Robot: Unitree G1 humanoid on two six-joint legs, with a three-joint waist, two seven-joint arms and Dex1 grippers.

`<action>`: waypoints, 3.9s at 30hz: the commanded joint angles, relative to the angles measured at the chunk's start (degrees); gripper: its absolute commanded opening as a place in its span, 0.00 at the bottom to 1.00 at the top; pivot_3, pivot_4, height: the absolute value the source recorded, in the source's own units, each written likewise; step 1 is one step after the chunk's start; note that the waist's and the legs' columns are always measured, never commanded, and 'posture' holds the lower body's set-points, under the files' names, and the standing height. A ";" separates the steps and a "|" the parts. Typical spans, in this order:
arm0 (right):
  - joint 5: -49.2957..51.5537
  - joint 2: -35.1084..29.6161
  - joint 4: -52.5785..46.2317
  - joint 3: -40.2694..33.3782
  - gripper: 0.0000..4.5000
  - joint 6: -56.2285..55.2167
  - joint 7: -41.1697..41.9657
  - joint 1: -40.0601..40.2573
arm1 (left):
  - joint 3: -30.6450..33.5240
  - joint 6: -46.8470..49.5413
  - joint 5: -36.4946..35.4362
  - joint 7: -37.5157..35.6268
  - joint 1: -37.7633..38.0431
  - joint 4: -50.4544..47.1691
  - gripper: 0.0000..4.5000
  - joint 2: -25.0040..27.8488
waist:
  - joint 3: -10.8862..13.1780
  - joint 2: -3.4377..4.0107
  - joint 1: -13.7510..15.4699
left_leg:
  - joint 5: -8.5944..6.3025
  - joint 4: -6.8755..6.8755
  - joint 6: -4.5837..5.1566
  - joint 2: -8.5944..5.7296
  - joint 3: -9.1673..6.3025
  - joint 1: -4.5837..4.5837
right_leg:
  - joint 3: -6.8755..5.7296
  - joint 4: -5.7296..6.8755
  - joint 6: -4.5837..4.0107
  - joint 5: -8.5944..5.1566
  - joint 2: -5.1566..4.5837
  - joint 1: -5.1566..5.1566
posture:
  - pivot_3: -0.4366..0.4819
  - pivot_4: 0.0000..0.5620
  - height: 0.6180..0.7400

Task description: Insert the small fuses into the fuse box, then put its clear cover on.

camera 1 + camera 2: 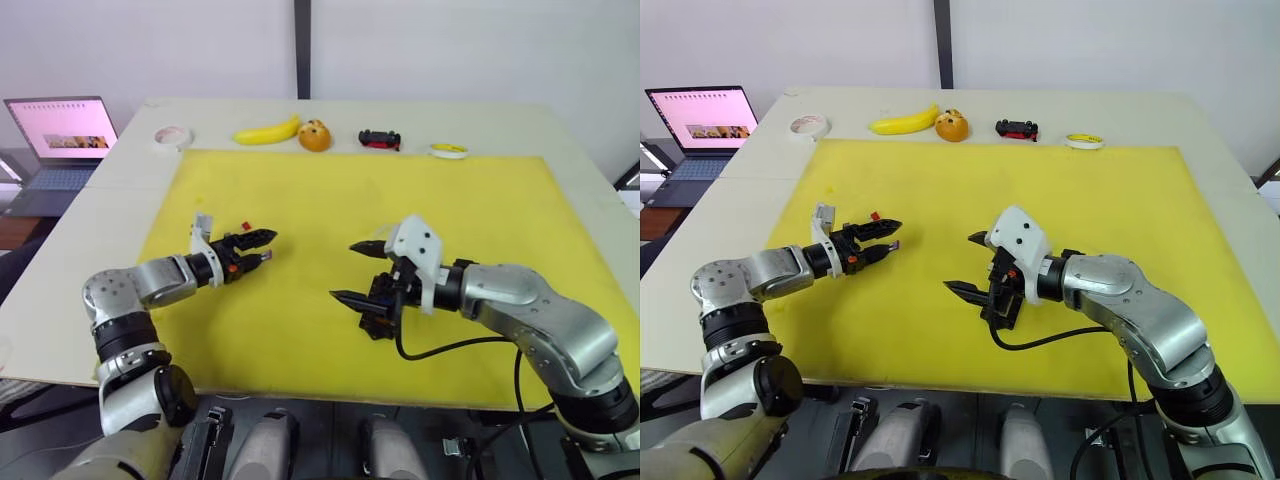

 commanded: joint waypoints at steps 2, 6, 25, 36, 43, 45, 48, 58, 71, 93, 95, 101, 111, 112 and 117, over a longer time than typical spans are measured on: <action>0.08 -0.62 -2.66 -1.99 1.00 -0.67 0.10 0.24 | -3.57 4.60 1.44 -3.30 0.63 2.88 0.88 2.25 | 0.00 0.00 -0.71 | 0.00 -0.02 -0.01 0.01 0.02 0.00 | 0.01 0.00 0.00 0.00 0.00 -0.02 | 0.48 0.27 1.00; -0.22 -0.52 -2.76 -1.85 1.00 -0.83 -0.05 0.61 | -6.98 5.13 1.49 -7.18 0.91 3.87 0.88 4.03 | 0.00 0.00 -1.55 | -0.01 -0.04 0.01 0.03 0.03 0.00 | 0.01 0.00 0.00 0.00 0.00 -0.03 | 0.48 0.27 1.00; -0.63 -1.79 -3.45 -2.23 1.00 -0.62 0.11 1.83 | -13.06 -3.56 13.29 -20.94 -0.69 12.25 0.70 6.41 | -0.02 0.03 -1.25 | -0.09 -0.04 0.15 0.03 -0.02 0.05 | -0.01 -0.09 0.02 0.01 -0.01 0.08 | 0.48 0.27 1.00; -0.69 -2.00 -3.16 -2.23 1.00 -0.70 0.26 1.43 | -12.06 -4.02 14.79 -21.50 -0.54 12.56 0.70 5.32 | -0.05 0.09 -1.20 | -0.13 -0.04 0.23 0.03 -0.05 0.07 | -0.02 -0.09 0.04 0.02 -0.02 0.13 | 0.48 0.27 1.00; -0.84 -2.08 -2.87 -2.13 1.00 -0.86 0.54 1.35 | -11.39 -3.18 15.15 -21.44 0.03 11.51 0.57 5.08 | -0.05 0.09 -1.24 | -0.13 -0.04 0.23 0.03 -0.05 0.07 | -0.02 -0.09 0.04 0.02 -0.02 0.12 | 0.48 0.27 1.00; -1.04 -2.00 -2.67 -2.05 1.00 -0.93 0.66 1.19 | -11.26 -3.17 15.32 -21.34 0.07 11.42 0.57 5.06 | -0.05 0.09 -1.26 | -0.13 -0.04 0.23 0.03 -0.05 0.07 | -0.02 -0.09 0.04 0.02 -0.02 0.12 | 0.48 0.27 1.00; -1.29 -1.91 -2.36 -2.00 1.00 -1.01 0.84 0.86 | -10.83 -3.06 15.27 -21.31 0.10 11.29 0.57 5.01 | -0.05 0.09 -1.27 | -0.13 -0.04 0.23 0.03 -0.05 0.07 | -0.02 -0.09 0.04 0.02 -0.02 0.12 | 0.48 0.27 1.00; -1.50 -1.89 -2.31 -2.13 1.00 -0.99 1.19 0.84 | -11.24 -2.47 16.05 -21.53 0.64 10.27 0.08 4.85 | -0.06 0.11 -1.48 | -0.13 -0.06 0.23 0.06 -0.04 0.07 | -0.02 -0.09 0.04 0.02 0.00 0.08 | 0.48 0.27 1.00; 0.69 -1.11 -2.96 -4.44 1.00 0.56 0.51 1.39 | -10.08 -3.64 15.08 -22.76 0.33 5.71 0.03 5.47 | -0.06 0.11 -1.49 | -0.13 -0.07 0.23 0.08 -0.03 0.07 | -0.01 -0.10 0.04 0.02 0.00 0.07 | 0.48 0.27 1.00; 60.57 16.37 3.81 -17.94 1.00 4.05 -46.07 -2.73 | -5.85 2.73 -15.31 -16.51 -4.63 -22.46 0.03 -7.42 | 0.08 -0.09 -2.84 | 0.07 -0.04 -0.10 0.22 -0.06 -0.79 | 0.04 -0.03 0.00 0.08 0.07 -0.79 | 0.48 0.27 1.00; 62.31 16.45 3.81 -16.81 0.81 2.19 -48.26 -2.93 | -6.31 2.00 -17.51 -14.74 -4.29 -22.45 0.00 -7.98 | 0.08 -0.09 -2.89 | 0.06 -0.04 -0.07 0.22 -0.01 -0.79 | 0.03 -0.03 0.00 0.08 0.13 -0.79 | 0.48 0.27 1.00; 66.81 15.22 3.91 -15.35 0.71 -2.32 -52.21 -2.83 | -8.71 -0.44 -24.26 -10.12 -2.52 -22.85 0.00 -7.29 | 0.08 -0.09 -2.80 | 0.06 0.00 -0.04 0.23 -0.01 -0.78 | 0.03 0.01 0.01 0.08 0.16 -0.79 | 0.48 0.27 1.00; 66.86 12.75 4.48 -12.23 0.71 -4.76 -53.02 -2.06 | -15.80 -8.15 -35.99 -3.89 0.70 -23.61 0.00 -3.24 | 0.08 -0.09 -2.84 | 0.06 0.01 -0.03 0.24 0.01 -0.78 | 0.06 0.02 0.00 0.08 0.19 -0.79 | 0.48 0.27 1.00; 66.79 12.62 4.50 -12.00 0.71 -4.85 -53.01 -2.04 | -16.49 -8.92 -36.93 -3.50 1.00 -23.75 0.00 -2.75 | 0.07 -0.09 -2.81 | 0.06 0.01 -0.03 0.25 0.00 -0.78 | 0.06 0.02 0.00 0.08 0.21 -0.80 | 0.48 0.27 1.00; 66.90 12.27 4.72 -11.31 0.71 -5.30 -52.99 -2.08 | -19.80 -12.37 -40.77 -2.30 2.21 -24.22 0.00 -0.04 | 0.07 -0.08 -2.78 | 0.05 0.01 -0.02 0.25 0.00 -0.78 | 0.07 0.02 0.00 0.08 0.21 -0.79 | 0.48 0.27 1.00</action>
